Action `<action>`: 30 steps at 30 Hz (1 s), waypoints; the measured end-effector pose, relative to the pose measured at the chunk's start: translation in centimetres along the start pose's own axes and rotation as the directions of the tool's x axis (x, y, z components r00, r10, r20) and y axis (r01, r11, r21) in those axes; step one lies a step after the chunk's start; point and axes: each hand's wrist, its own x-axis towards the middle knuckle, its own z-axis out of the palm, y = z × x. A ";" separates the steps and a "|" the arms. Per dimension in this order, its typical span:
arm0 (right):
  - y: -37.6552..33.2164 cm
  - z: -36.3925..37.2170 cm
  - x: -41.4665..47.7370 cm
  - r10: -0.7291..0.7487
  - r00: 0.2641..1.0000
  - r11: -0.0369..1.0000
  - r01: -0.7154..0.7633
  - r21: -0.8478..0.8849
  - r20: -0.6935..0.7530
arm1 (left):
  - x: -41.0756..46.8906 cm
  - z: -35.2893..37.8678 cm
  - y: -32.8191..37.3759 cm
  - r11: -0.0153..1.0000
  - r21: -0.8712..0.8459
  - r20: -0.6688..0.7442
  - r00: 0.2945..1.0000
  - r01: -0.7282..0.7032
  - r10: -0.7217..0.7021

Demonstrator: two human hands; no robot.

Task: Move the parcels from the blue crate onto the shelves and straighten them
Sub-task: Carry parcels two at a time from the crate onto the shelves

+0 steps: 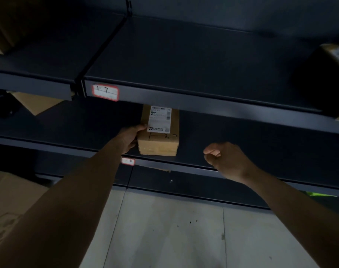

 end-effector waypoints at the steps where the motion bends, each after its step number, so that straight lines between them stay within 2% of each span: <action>1: -0.6 -0.3 -0.3 -0.008 1.000 1.000 0.009 -0.005 0.004 | -0.7 -0.2 0.4 0.999 0.046 -0.041 0.999 -0.015 0.017; 5: -4.0 -1.6 -2.3 -0.070 0.997 0.998 0.070 0.002 0.039 | -5.9 -0.8 1.2 0.940 0.326 -0.120 0.981 -0.105 0.151; 7: -6.3 -2.8 -3.9 -0.113 0.992 0.994 0.113 -0.007 0.063 | -9.9 -0.6 1.1 0.907 0.412 -0.121 0.981 -0.087 0.150; 10: -9.7 -5.4 -6.7 -0.160 0.983 0.986 0.164 -0.032 0.084 | -16.4 0.4 1.7 0.785 0.601 0.077 0.989 -0.150 0.130; 13: -12.6 -9.4 -9.9 -0.200 0.979 0.979 0.201 -0.037 0.032 | -23.5 1.8 5.0 0.665 0.683 0.308 0.945 -0.301 0.112; 16: -15.2 -14.3 -13.3 -0.231 0.973 0.967 0.227 -0.118 -0.022 | -30.5 3.8 10.4 0.538 0.698 0.437 0.876 -0.472 0.202; 18: -17.1 -17.7 -15.5 -0.234 0.969 0.961 0.219 -0.168 -0.074 | -35.0 5.0 14.5 0.444 0.711 0.460 0.838 -0.545 0.292; 20: -19.1 -21.2 -17.7 -0.232 0.961 0.956 0.198 -0.215 -0.148 | -39.2 6.0 18.6 0.305 0.739 0.488 0.789 -0.601 0.372; 22: -21.1 -24.6 -20.0 -0.262 0.941 0.933 0.191 -0.304 -0.213 | -42.9 6.8 22.5 0.136 0.745 0.538 0.710 -0.652 0.455; 26: -24.2 -30.0 -25.3 -0.251 0.891 0.904 0.076 -0.421 -0.378 | -49.3 7.8 28.2 -0.134 0.716 0.629 0.550 -0.685 0.549; 30: -25.7 -32.4 -30.4 -0.214 0.804 0.872 -0.098 -0.480 -0.554 | -53.5 9.0 30.6 -0.326 0.658 0.717 0.434 -0.679 0.545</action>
